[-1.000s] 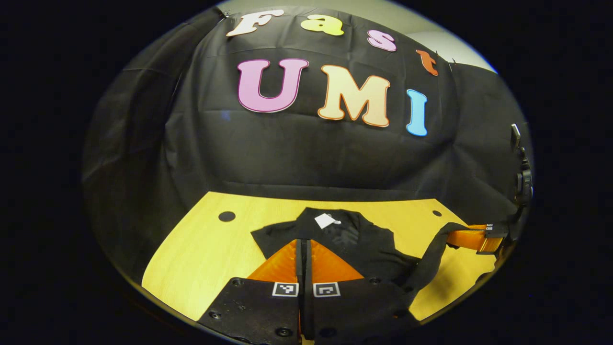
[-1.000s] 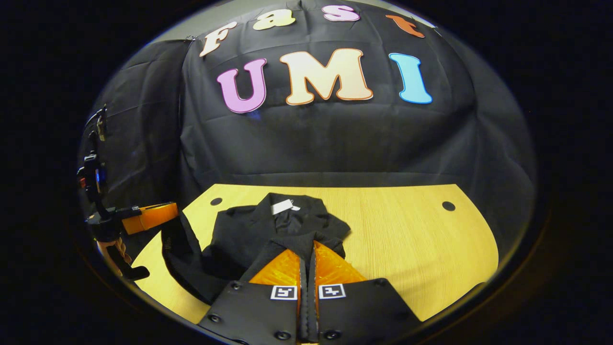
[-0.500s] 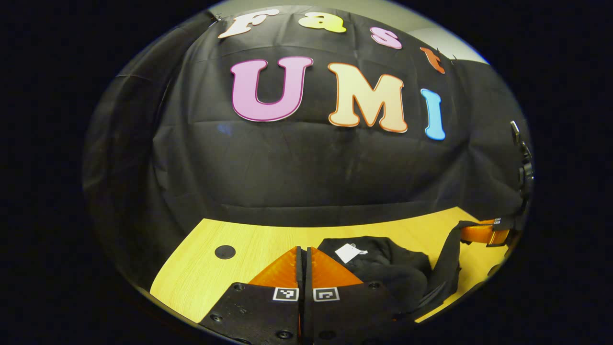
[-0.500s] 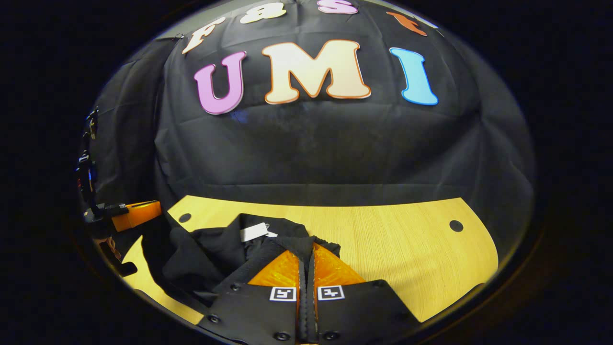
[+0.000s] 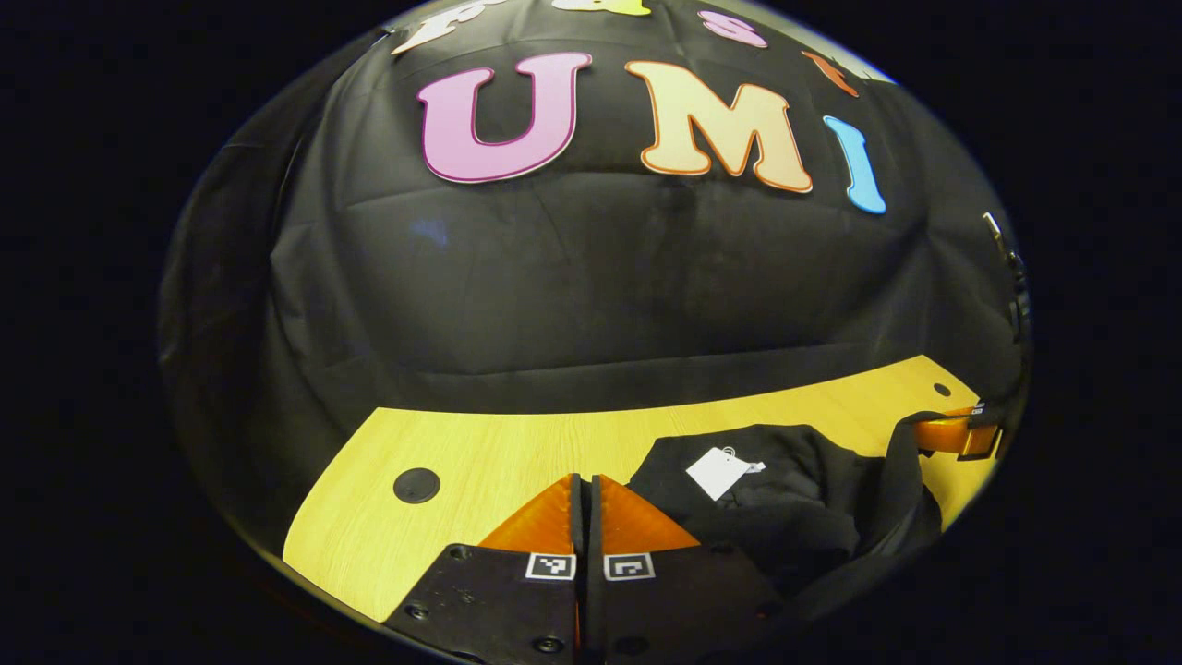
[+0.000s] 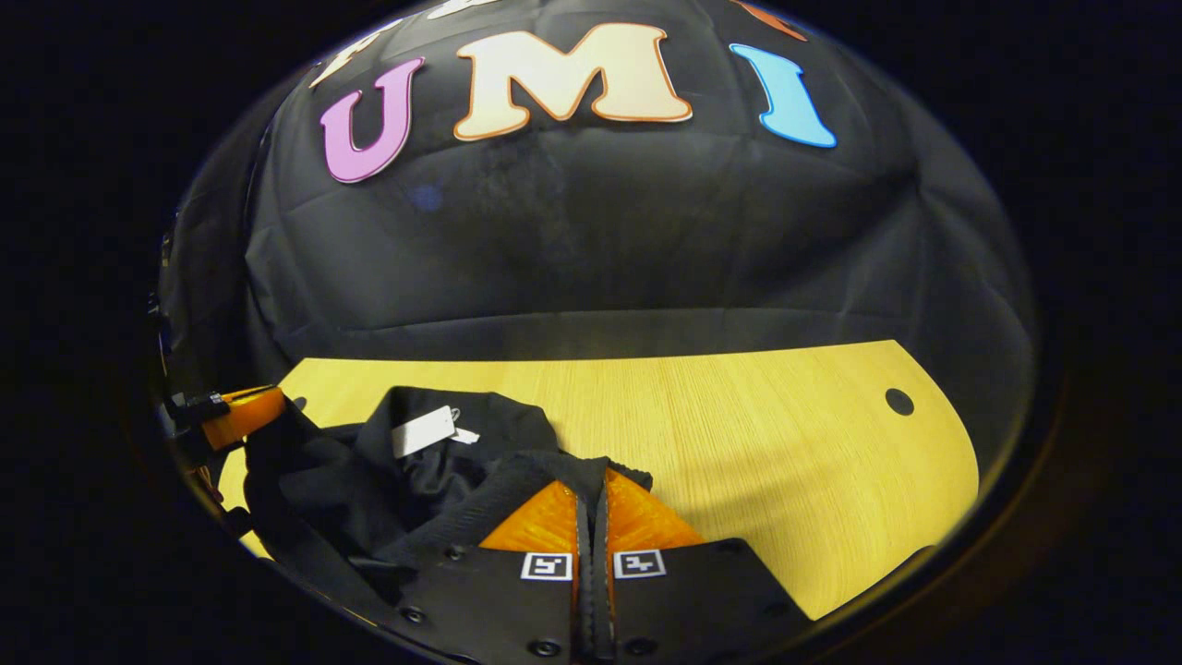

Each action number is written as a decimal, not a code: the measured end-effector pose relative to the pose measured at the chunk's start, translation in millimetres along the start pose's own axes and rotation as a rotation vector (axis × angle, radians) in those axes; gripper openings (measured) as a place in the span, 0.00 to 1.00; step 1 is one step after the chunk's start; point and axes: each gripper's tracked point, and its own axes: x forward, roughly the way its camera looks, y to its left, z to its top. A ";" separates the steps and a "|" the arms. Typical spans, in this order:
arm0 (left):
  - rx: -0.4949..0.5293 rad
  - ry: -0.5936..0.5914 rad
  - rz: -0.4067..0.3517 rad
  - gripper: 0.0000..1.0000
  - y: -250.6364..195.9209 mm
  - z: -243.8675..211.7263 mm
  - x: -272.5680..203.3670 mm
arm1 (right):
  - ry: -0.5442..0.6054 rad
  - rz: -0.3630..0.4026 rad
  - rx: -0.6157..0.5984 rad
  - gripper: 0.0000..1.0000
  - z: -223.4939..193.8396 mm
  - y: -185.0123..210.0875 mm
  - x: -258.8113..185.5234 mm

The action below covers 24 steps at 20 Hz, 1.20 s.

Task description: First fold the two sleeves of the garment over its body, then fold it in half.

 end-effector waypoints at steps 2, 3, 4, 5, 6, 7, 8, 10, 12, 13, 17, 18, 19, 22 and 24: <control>0.015 0.015 0.001 0.00 -0.6 -6.5 6.5 | 0.012 -0.003 0.000 0.02 -3.2 0.4 0.4; 0.019 0.015 -0.001 0.00 -2.4 -7.8 9.5 | 0.012 -0.009 0.004 0.01 -3.3 -2.4 3.3; 0.020 0.004 0.004 0.02 -1.0 -2.8 8.5 | 0.013 -0.007 0.013 0.17 -2.5 -3.6 2.0; 0.018 -0.015 0.006 0.05 0.5 4.9 7.2 | 0.012 -0.006 0.022 0.22 -0.1 -4.9 -1.5; 0.015 -0.039 0.006 0.04 1.2 13.4 4.2 | 0.009 -0.003 0.032 0.24 2.7 -5.3 -6.3; 0.012 -0.060 -0.005 0.05 0.2 22.2 0.0 | 0.005 0.005 0.041 0.25 7.1 -4.6 -14.1; 0.014 -0.079 -0.006 0.27 -0.1 31.6 -5.7 | -0.007 0.006 0.044 0.34 11.5 -6.0 -17.0; 0.009 -0.121 -0.005 0.70 0.7 49.6 -15.6 | -0.044 0.011 0.040 0.57 24.7 -6.8 -30.5; -0.017 -0.163 0.005 0.86 1.6 66.3 -30.0 | -0.083 0.017 0.029 0.70 35.9 -7.0 -48.6; -0.038 -0.183 0.010 0.90 1.9 73.7 -38.6 | -0.096 0.022 0.025 0.75 41.2 -6.6 -58.6; -0.110 -0.258 0.026 0.92 4.0 105.0 -83.6 | -0.178 0.052 0.010 0.99 60.9 0.6 -111.5; -0.116 -0.276 0.031 0.92 4.4 111.4 -99.5 | -0.207 0.063 0.009 0.99 63.1 4.0 -129.9; -0.119 -0.297 0.028 0.93 1.5 117.7 -117.4 | -0.243 0.072 0.010 0.99 67.3 6.7 -151.6; -0.120 -0.360 0.033 0.92 -6.7 129.4 -177.7 | -0.362 0.092 0.021 0.98 70.9 9.6 -224.7; -0.126 -0.390 0.045 0.92 -11.8 129.6 -222.7 | -0.458 0.101 0.022 0.98 66.3 8.0 -273.4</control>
